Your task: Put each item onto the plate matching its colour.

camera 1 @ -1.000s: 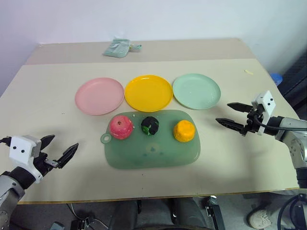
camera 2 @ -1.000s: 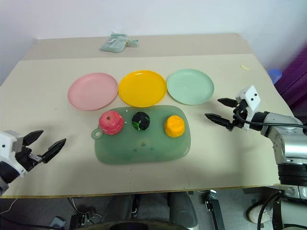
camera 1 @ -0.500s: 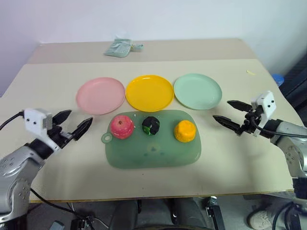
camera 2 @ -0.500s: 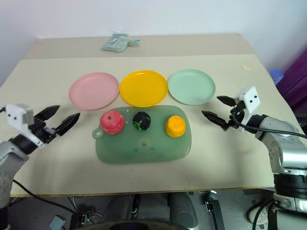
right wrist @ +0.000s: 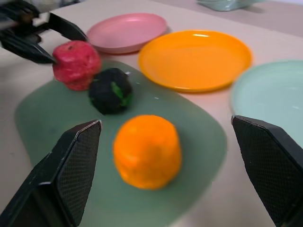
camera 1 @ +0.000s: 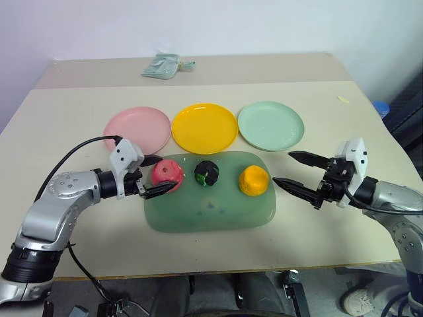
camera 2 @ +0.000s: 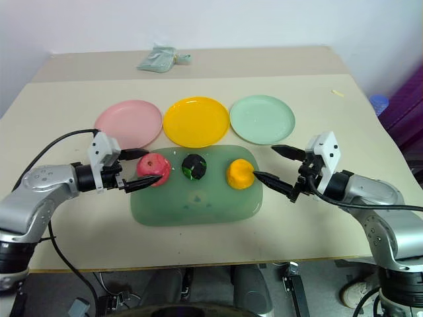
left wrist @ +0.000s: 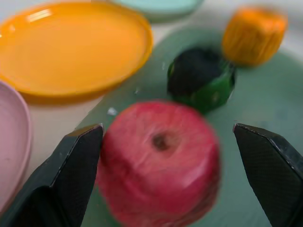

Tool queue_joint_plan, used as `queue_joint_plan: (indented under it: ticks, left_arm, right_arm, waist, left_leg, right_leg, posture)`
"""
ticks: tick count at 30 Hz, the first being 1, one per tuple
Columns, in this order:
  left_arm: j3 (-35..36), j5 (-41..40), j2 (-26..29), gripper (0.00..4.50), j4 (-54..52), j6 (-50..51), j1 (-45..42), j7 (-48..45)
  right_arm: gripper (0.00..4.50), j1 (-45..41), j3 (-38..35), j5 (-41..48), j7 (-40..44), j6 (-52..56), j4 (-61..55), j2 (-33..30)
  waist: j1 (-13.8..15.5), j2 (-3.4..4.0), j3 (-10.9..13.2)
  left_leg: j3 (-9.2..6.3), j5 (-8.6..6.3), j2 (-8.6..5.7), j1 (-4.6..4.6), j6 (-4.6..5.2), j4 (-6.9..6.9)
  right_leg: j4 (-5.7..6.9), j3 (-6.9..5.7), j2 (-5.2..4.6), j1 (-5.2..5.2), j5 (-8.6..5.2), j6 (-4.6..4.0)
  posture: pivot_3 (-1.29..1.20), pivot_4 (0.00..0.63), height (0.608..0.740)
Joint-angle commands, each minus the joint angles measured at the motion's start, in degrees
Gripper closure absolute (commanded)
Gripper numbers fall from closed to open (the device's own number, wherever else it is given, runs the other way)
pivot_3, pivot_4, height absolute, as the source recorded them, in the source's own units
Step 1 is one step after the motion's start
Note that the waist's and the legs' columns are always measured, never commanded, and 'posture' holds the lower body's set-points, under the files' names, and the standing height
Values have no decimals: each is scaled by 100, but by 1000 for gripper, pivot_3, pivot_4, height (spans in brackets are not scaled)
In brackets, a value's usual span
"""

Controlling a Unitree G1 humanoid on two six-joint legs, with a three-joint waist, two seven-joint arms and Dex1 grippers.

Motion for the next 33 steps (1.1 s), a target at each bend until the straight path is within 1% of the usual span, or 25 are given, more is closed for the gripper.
queue_joint_plan:
  ticks: [1, 3, 4, 6, 7, 8, 10, 12, 14, 17, 20, 22, 25, 27, 28, 33]
  left_arm:
    - [-162, 336, 77, 0, 203, -242, -106, -154]
    - [-238, 380, 35, 0, 327, -289, -92, -273]
    - [-264, 417, 15, 549, 394, -346, -82, -313]
    - [-265, 460, -21, 1190, 496, -423, -70, -338]
    - [-203, 466, -67, 1312, 555, -508, -68, -296]
    - [-156, 468, -98, 1314, 599, -579, -66, -270]
    - [134, 242, -211, 1314, 689, -567, -125, -184]
    - [593, 65, -384, 1314, 960, -567, -380, 150]
    - [870, 121, -488, 1314, 1330, -545, -705, 578]
    - [873, 600, -550, 1314, 2168, -511, -1346, 1350]
    - [759, 977, -654, 1314, 3020, -510, -1923, 1853]
    - [767, 1026, -796, 1314, 3450, -564, -2234, 1952]
    - [804, 975, -986, 1314, 3660, -600, -2524, 1900]
    - [890, 877, -1083, 264, 3670, -551, -2661, 1859]
    - [927, 867, -1098, 25, 3689, -534, -2728, 1874]
    - [1061, 1079, -1046, 25, 4198, -603, -3115, 2337]
  right_arm:
    - [20, 43, -28, 144, -70, -13, -326, 25]
    - [20, 78, 42, 193, -39, 2, -440, 18]
    - [0, 81, 79, 199, -31, 2, -482, 18]
    - [0, 56, 140, 211, -40, -10, -522, 35]
    - [0, 22, 183, 221, -42, -16, -532, 47]
    - [0, -1, 217, 228, -47, -20, -542, 56]
    - [0, -72, 300, 239, -43, -25, -561, 75]
    - [0, -165, 392, 245, -40, -35, -591, 100]
    - [0, -253, 474, 273, -64, -27, -608, 136]
    - [0, -368, 641, 266, -91, -50, -626, 205]
    - [0, -489, 808, 219, -140, -80, -593, 290]
    - [0, -541, 904, 200, -179, -93, -593, 346]
    - [0, -563, 982, 202, -220, -96, -619, 390]
    - [0, -537, 1014, 194, -240, -112, -642, 402]
    - [0, -516, 1023, 191, -256, -120, -653, 411]
    - [0, -442, 1065, 184, -326, -146, -703, 452]
  waist:
    - [-4, 0, 0]
    - [-5, 1, -1]
    - [-5, 1, -1]
    - [-6, 2, -2]
    - [-4, 2, -2]
    - [-1, 4, -3]
    - [2, 3, -4]
    - [-4, 3, -3]
    - [-2, -7, 3]
    - [7, -10, 4]
    - [1, -11, 3]
    - [-3, -11, 3]
    - [-1, -12, 3]
    - [2, -13, 4]
    - [2, -14, 4]
    - [-7, -14, 3]
  left_leg:
    - [0, 0, 0, 0, 0, 0]
    - [-1, 0, 2, 0, 0, 0]
    - [-1, 0, 2, 1, 0, -1]
    - [-2, 0, 3, 4, 0, 0]
    - [-1, 0, 3, 4, 0, 0]
    - [-2, 0, 3, 3, 0, 0]
    - [-3, 0, 2, 3, 0, 1]
    - [-3, 0, 2, 4, 0, 2]
    - [-6, 0, 3, 2, 0, 4]
    - [-11, 0, 1, -2, 0, 7]
    - [-10, 0, -4, -2, 0, 10]
    - [-9, 0, -5, -2, 0, 9]
    - [-9, 1, -5, -5, 0, 10]
    - [-10, 1, -5, -7, -1, 10]
    - [-11, 1, -5, -9, -2, 10]
    - [-11, 1, -5, -8, -2, 10]
  right_leg:
    - [0, 0, 0, 0, 0, 0]
    - [1, 0, 1, -1, 0, 0]
    - [3, 0, 1, -1, 0, 0]
    - [3, 0, 1, 1, 0, 0]
    - [3, 0, 1, 1, 0, 0]
    - [3, 0, 0, 2, 0, 0]
    - [3, -1, -1, 3, 0, 0]
    - [5, -1, 0, 3, 0, 0]
    - [12, -2, 2, -3, 0, 0]
    - [14, -7, 1, -4, 0, 0]
    - [15, -7, -1, -4, 1, 1]
    - [15, -8, 0, -5, 1, 2]
    - [15, -8, -1, -8, 1, 2]
    - [15, -8, -1, -8, 1, 2]
    - [15, -8, -1, -10, 1, 2]
    - [17, -8, 0, -11, 1, 2]
  posture:
    - [0, 150, 740]
    - [0, 150, 740]
    - [0, 150, 740]
    - [0, 150, 740]
    - [0, 150, 740]
    - [0, 150, 740]
    - [0, 150, 740]
    - [0, 150, 740]
    - [0, 150, 740]
    - [0, 150, 740]
    - [0, 150, 740]
    - [0, 150, 740]
    - [0, 150, 740]
    - [0, 150, 740]
    - [0, 150, 740]
    - [0, 150, 740]
